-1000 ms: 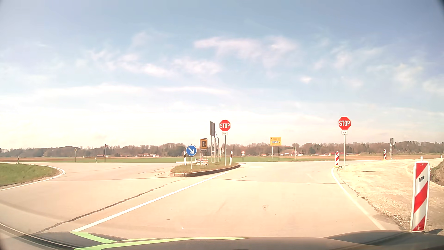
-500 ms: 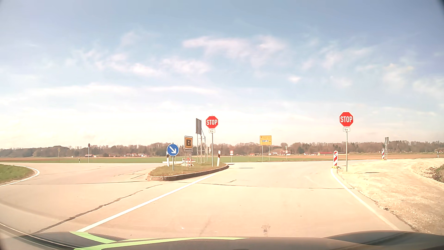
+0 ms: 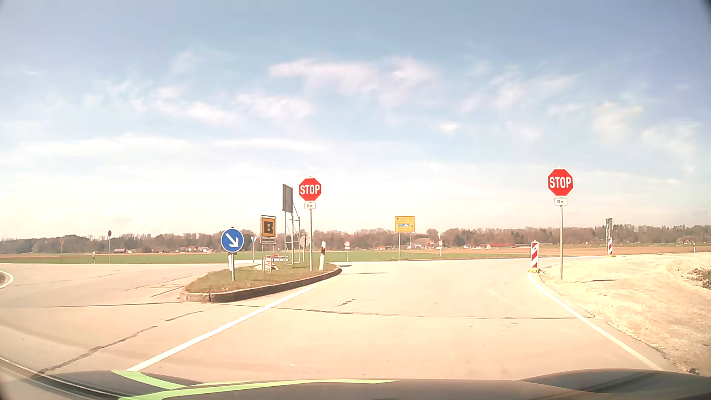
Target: Follow the waypoints while adhering to traffic rules and regulations
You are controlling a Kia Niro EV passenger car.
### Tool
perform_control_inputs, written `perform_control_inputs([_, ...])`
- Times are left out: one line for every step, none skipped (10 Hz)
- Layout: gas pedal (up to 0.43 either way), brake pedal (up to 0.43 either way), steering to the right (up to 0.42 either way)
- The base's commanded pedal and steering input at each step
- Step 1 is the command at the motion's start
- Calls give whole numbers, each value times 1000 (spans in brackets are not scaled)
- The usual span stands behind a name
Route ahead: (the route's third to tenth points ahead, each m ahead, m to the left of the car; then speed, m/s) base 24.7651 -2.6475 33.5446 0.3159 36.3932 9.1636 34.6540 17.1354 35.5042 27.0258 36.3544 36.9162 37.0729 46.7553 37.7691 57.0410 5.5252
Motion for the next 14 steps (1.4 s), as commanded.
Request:
perform_control_inputs([339, 0, 71])
perform_control_inputs([339, 0, 65])
perform_control_inputs([339, 0, 55])
perform_control_inputs([331, 0, 49])
perform_control_inputs([268, 0, 42])
perform_control_inputs([189, 0, 38])
perform_control_inputs([87, 0, 36])
perform_control_inputs([0, 0, 34])
perform_control_inputs([0, 0, 34])
perform_control_inputs([0, 0, 33])
perform_control_inputs([0, 0, 32])
perform_control_inputs([0, 0, 29])
perform_control_inputs([0, 0, 27])
perform_control_inputs([0, 0, 24])
